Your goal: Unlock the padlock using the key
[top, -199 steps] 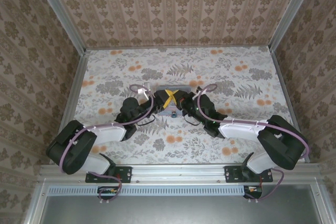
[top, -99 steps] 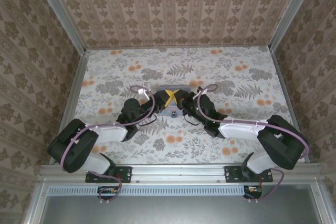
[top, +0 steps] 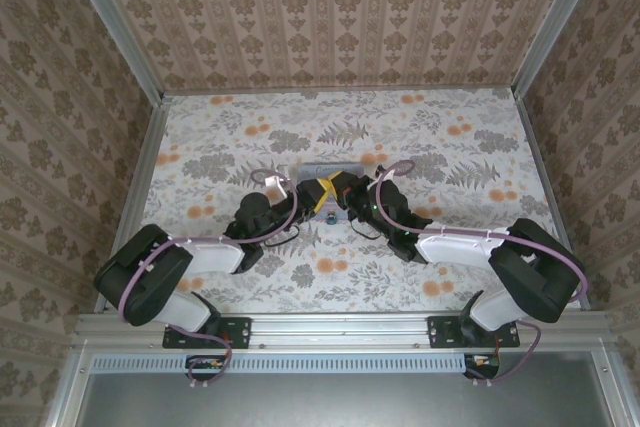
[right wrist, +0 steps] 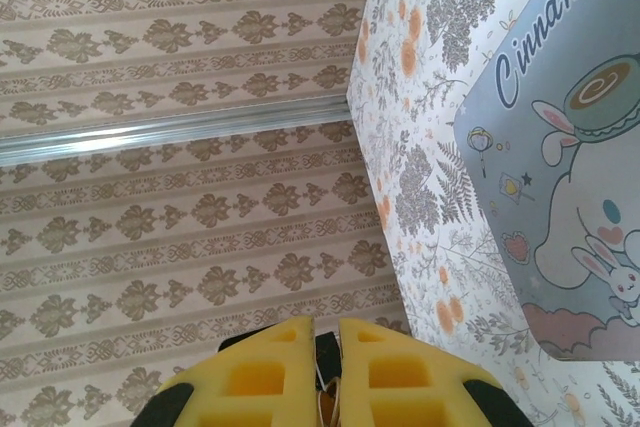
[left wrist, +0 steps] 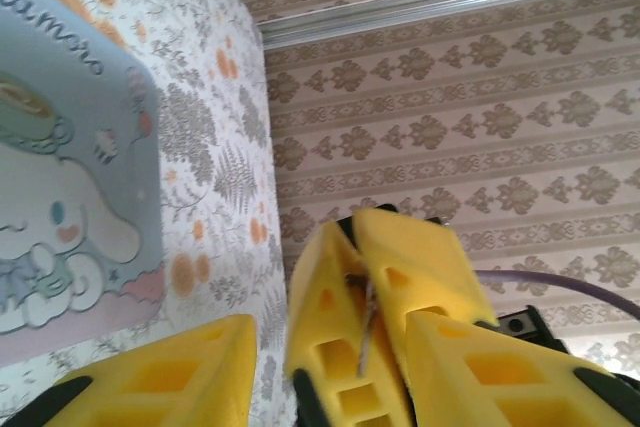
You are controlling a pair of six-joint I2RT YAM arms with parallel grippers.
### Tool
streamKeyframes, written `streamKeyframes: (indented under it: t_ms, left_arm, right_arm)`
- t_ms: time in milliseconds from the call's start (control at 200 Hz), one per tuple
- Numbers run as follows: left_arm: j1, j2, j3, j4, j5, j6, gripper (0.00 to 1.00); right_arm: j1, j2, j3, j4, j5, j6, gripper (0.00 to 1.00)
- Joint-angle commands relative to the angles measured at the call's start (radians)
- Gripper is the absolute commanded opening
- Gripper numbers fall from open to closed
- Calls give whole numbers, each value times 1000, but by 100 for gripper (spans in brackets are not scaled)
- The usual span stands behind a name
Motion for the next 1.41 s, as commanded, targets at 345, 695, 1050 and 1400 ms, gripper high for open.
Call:
streamKeyframes:
  t_ms: [345,695,1050,1400]
  left_arm:
    - [-11,-79,36,-138,18,87,40]
    - [-14,-44,67,-116,22,87,37]
    - [-14,-22,82,-106,20,90,17]
    - [31,-20,89,-89,86,90,0]
  right_arm:
    - [1,5,7,12,-16,-13,0]
    - [0,10,0,17,-23,-9,0]
    - [4,10,-16,20,-26,-9,0]
    - [-38,-41,-53,-3,-67,-33,41]
